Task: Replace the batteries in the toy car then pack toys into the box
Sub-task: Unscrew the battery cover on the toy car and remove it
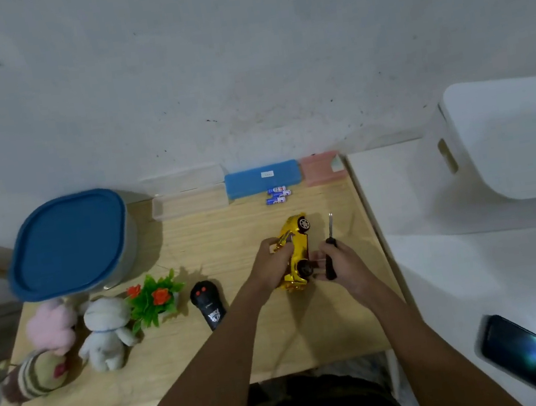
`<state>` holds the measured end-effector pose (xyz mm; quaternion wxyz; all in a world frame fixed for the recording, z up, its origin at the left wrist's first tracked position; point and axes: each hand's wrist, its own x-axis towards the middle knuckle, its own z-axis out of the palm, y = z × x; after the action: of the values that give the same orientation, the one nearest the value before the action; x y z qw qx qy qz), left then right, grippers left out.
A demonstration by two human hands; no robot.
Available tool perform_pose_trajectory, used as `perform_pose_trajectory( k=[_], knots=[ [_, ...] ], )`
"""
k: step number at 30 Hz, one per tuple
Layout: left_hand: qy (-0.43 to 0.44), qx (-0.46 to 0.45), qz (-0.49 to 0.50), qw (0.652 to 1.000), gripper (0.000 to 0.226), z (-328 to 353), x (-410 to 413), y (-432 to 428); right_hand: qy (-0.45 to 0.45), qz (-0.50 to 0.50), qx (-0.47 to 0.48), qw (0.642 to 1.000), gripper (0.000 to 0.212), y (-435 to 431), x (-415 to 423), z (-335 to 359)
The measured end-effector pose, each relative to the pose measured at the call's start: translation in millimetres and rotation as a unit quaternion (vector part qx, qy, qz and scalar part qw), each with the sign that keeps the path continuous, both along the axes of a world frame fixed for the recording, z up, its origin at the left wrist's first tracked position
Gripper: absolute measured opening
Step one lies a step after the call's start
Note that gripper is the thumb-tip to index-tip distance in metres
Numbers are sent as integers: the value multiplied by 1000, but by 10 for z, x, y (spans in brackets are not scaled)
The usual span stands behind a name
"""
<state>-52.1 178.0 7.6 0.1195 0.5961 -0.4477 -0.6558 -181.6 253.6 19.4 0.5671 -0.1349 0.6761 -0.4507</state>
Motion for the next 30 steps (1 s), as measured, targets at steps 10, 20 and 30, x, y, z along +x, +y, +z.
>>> perform_pose_trajectory(
  k=[10,20,30],
  knots=[
    [266,80,77,958,51,291,422,-141,14,114,-140,983,20,-275,213,572],
    [243,67,109,962,38,404,654,-252,201,251,-88,943,18,-337,178,646],
    [241,69,69,966,38,371,665,-215,429,299,-157,838,41,-544,398,658]
  ],
)
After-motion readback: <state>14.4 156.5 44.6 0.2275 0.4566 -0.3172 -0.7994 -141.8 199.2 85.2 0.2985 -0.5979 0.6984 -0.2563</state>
